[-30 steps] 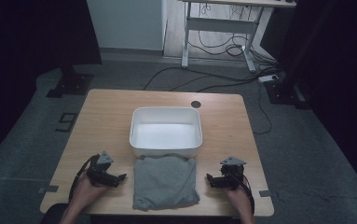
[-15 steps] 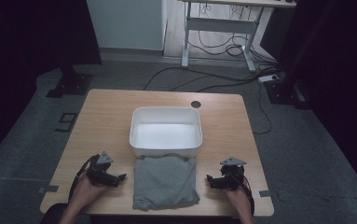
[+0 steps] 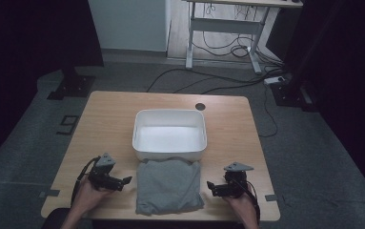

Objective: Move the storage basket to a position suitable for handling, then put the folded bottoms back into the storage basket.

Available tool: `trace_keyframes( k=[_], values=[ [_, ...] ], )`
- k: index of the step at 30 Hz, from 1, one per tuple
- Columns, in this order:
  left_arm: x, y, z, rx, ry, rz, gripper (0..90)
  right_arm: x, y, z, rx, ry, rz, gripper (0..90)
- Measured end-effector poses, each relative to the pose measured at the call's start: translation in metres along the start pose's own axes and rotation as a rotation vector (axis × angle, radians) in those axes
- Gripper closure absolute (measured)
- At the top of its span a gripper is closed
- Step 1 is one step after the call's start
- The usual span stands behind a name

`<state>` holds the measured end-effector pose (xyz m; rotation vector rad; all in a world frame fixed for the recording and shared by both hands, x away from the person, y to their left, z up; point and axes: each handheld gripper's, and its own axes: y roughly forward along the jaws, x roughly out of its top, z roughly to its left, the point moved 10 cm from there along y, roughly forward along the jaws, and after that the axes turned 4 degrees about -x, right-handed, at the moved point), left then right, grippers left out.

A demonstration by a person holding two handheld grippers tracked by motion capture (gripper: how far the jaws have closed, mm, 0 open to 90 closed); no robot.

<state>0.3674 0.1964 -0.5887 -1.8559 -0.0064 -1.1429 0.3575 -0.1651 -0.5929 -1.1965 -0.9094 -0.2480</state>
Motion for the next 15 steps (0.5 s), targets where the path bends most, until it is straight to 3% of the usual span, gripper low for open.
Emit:
trace_keyframes(
  k=[9,15],
  values=[
    [0.012,0.004,-0.029,-0.047,-0.001,-0.006,0.0,0.022,-0.007,0.032,0.066,-0.021,-0.018,0.0],
    [0.016,0.015,-0.045,-0.067,0.001,0.013,0.0,0.031,0.001,0.055,0.106,-0.038,-0.005,0.0]
  ],
)
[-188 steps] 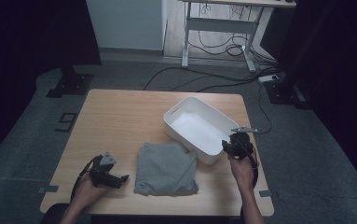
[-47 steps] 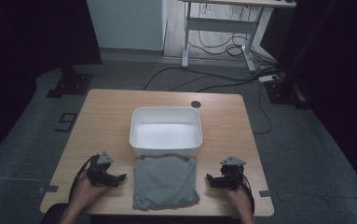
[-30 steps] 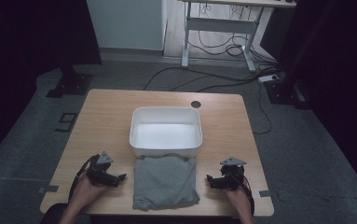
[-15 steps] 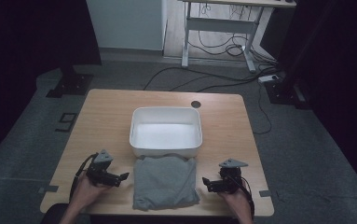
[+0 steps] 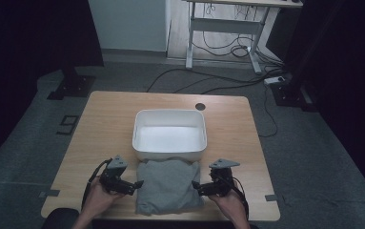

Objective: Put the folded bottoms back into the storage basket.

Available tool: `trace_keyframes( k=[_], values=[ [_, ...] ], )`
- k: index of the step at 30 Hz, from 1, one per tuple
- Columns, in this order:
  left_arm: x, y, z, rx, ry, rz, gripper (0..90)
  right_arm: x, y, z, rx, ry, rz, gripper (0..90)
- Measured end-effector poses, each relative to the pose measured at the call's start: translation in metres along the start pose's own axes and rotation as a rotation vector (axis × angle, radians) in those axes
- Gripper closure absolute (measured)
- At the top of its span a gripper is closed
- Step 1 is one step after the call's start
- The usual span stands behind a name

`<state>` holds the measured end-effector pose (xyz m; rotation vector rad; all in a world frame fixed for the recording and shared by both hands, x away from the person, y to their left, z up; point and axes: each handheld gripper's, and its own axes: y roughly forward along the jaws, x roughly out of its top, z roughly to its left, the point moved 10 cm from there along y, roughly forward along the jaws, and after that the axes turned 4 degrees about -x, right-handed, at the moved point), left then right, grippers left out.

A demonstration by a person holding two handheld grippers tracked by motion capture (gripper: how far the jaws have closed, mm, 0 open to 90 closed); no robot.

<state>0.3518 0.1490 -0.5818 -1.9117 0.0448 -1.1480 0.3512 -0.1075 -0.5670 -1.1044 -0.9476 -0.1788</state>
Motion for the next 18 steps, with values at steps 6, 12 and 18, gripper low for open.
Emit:
trace_keyframes(
  k=[6,12,18],
  values=[
    [-0.006,0.016,-0.008,-0.017,-0.022,0.024,0.0,0.0,0.015,0.015,0.018,-0.003,0.036,0.0],
    [-0.015,0.03,-0.009,-0.033,-0.042,0.04,0.0,-0.009,0.034,0.023,0.036,-0.001,0.083,0.0],
    [-0.018,0.038,-0.012,-0.01,-0.003,0.058,0.0,-0.02,0.048,0.025,0.031,-0.006,0.136,0.4]
  ],
)
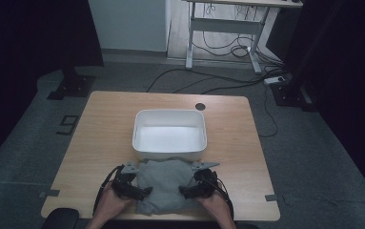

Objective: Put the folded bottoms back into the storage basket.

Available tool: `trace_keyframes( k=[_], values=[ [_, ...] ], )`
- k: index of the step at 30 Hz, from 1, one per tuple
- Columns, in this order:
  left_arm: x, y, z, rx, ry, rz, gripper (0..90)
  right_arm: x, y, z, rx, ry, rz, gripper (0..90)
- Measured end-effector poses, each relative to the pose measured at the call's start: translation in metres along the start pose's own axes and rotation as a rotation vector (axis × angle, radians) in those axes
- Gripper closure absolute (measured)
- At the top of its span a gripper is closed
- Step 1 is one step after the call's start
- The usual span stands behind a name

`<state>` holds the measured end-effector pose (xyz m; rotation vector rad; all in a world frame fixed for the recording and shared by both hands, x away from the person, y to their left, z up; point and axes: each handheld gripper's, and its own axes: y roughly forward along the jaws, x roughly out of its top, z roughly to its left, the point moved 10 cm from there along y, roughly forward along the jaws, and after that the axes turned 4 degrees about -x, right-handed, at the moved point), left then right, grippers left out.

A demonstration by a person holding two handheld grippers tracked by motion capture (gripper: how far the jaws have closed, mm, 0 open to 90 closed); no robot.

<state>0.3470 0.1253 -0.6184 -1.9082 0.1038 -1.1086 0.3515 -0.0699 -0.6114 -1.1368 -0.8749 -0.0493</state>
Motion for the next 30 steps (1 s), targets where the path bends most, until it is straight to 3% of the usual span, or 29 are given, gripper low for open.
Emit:
trace_keyframes(
  k=[2,6,9,12,15,17,21,30],
  values=[
    [-0.001,0.003,-0.002,0.027,0.049,0.025,0.0,-0.003,0.004,0.001,0.005,0.004,0.005,1.7],
    [0.0,0.007,-0.008,0.04,0.093,0.045,0.0,-0.003,0.005,0.005,-0.014,-0.042,0.006,10.2],
    [0.001,0.005,-0.014,0.011,0.124,0.038,9.8,-0.002,0.003,0.011,0.015,-0.08,0.009,26.8],
    [0.0,0.003,-0.016,0.002,0.128,0.038,17.5,-0.002,0.002,0.014,0.031,-0.095,0.008,36.3],
    [0.001,0.001,-0.019,-0.013,0.135,0.041,27.8,-0.003,0.0,0.019,0.072,-0.084,0.016,52.2],
    [0.001,-0.001,-0.023,-0.039,0.138,0.04,40.7,-0.003,0.0,0.021,0.082,-0.083,0.019,58.0],
    [0.0,-0.001,-0.031,-0.131,0.125,0.027,71.6,-0.004,-0.002,0.022,0.102,-0.078,0.019,64.6],
    [0.006,-0.013,-0.032,-0.16,0.128,0.005,77.9,-0.001,-0.015,0.028,0.101,-0.125,-0.007,69.4]
  ],
)
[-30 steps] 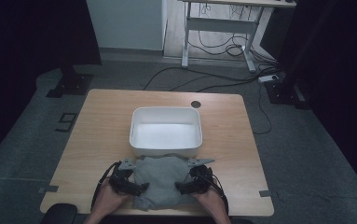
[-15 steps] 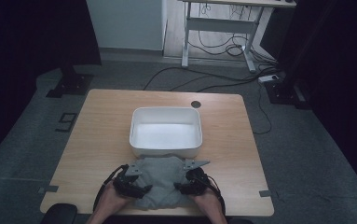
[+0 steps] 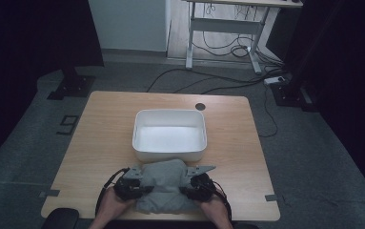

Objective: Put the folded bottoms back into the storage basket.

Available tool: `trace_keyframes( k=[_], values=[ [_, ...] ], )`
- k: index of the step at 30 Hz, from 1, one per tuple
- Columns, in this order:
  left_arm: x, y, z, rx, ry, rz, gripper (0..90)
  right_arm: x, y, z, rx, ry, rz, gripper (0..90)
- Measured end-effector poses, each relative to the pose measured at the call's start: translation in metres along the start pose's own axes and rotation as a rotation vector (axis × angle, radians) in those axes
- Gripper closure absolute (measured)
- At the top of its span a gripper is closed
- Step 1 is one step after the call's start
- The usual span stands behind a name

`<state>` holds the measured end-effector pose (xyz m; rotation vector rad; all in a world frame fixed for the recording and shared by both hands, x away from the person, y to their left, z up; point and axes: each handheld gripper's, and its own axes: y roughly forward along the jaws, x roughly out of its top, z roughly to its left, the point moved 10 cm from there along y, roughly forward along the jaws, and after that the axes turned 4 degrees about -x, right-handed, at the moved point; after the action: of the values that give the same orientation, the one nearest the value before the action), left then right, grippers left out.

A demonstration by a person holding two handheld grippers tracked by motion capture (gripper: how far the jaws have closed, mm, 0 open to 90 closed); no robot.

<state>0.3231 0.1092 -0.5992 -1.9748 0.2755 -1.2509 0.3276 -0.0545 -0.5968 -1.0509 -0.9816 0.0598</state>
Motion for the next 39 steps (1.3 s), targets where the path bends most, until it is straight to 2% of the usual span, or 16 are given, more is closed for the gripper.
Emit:
trace_keyframes(
  k=[9,23,39],
  values=[
    [0.013,-0.019,-0.009,-0.013,0.023,-0.037,78.1,0.01,-0.02,0.009,0.022,-0.014,-0.03,69.6],
    [0.039,-0.042,-0.02,-0.011,0.076,-0.041,78.0,0.026,-0.048,0.013,0.033,-0.024,-0.067,69.5],
    [0.07,-0.068,-0.02,-0.008,0.104,-0.055,77.8,0.055,-0.075,0.011,0.049,-0.019,-0.101,69.4]
  ],
)
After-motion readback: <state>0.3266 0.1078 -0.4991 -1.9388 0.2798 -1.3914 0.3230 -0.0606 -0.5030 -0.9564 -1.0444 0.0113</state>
